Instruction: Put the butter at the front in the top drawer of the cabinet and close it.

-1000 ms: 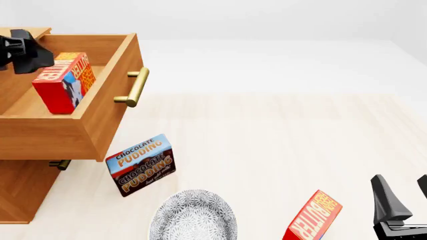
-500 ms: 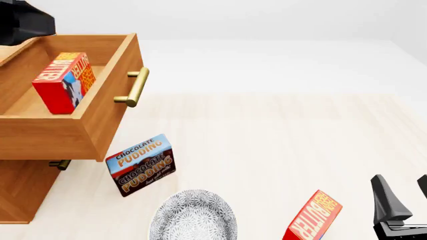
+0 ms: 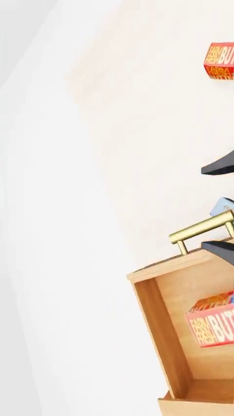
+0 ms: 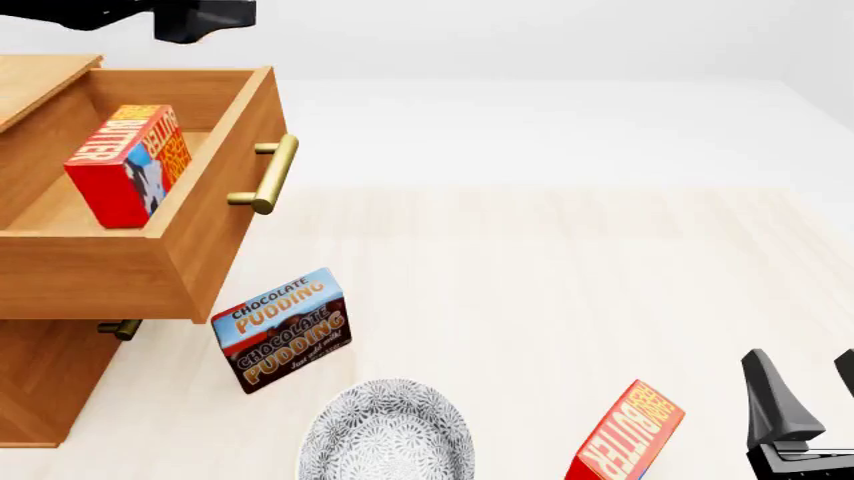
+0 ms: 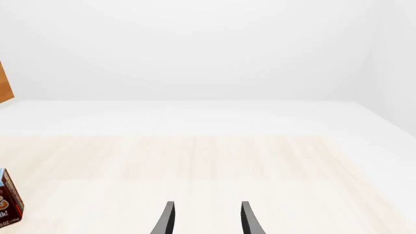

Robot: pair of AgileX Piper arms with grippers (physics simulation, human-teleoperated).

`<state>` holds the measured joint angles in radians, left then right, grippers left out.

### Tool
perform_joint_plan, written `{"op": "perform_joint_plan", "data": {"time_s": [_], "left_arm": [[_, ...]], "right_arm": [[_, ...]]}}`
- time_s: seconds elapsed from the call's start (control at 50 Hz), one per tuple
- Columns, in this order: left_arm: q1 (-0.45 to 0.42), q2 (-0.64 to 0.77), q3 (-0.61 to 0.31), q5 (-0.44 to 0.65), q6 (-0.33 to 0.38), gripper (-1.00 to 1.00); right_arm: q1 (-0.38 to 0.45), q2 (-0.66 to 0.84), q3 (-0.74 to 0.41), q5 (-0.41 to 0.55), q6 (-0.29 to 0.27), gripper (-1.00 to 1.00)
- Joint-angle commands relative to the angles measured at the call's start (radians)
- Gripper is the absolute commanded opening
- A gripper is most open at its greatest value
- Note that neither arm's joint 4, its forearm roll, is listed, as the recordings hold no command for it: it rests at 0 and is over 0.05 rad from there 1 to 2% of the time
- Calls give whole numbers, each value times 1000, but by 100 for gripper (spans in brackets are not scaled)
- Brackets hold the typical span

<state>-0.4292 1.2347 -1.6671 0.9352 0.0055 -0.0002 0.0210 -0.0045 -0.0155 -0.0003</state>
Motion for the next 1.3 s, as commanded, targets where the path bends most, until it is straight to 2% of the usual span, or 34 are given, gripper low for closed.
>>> {"op": "perform_joint_plan", "data": {"time_s": [0.02, 0.24, 0.3, 0.5, 0.64, 1.0, 1.2, 1.3], "left_arm": [[-95, 114, -38, -72, -26, 100], [-167, 232, -64, -142, -64, 100], [-158, 251, -40, -172, -69, 100], [-190, 346, 9, -271, -148, 100], [-168, 365, 49, -310, -177, 100], [-175, 444, 146, -424, -256, 100], [-156, 464, 174, -459, -274, 100], [-145, 475, 220, -503, -293, 100]], "right_arm": [[0, -7, 1, 6, 0, 100], [0, -8, 1, 6, 0, 100], [0, -7, 1, 6, 0, 100], [0, -7, 1, 6, 0, 100], [0, -7, 1, 6, 0, 100], [0, -7, 1, 6, 0, 100], [0, -8, 1, 6, 0, 100], [0, -7, 1, 6, 0, 100]]}}
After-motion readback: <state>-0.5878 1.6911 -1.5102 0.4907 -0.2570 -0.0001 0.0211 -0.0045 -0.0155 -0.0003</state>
